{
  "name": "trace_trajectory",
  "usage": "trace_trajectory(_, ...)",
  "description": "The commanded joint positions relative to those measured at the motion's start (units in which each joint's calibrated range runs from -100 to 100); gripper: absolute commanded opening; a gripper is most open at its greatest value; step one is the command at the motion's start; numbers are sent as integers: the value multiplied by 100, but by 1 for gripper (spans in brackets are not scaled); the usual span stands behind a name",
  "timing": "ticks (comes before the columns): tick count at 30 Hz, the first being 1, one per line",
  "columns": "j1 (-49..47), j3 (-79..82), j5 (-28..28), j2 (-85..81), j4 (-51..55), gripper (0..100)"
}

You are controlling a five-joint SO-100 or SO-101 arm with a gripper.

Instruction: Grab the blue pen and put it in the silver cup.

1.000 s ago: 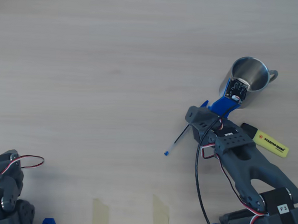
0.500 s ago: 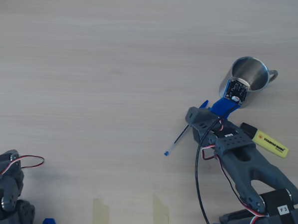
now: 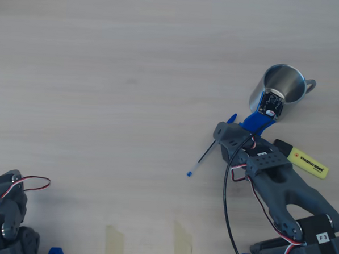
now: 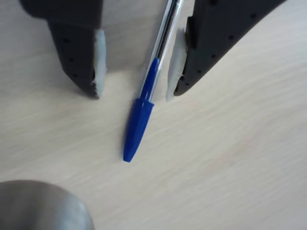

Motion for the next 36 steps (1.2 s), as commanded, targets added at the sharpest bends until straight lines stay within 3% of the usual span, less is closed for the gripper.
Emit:
trace_trajectory(1, -56, 353, -31, 62, 70, 18)
trace_trajectory(15, -39, 535, -36, -30, 19, 18)
trace_trajectory(22, -39, 535, -36, -38, 19, 7)
trace_trajectory(36, -39, 535, -36, -38, 19, 5)
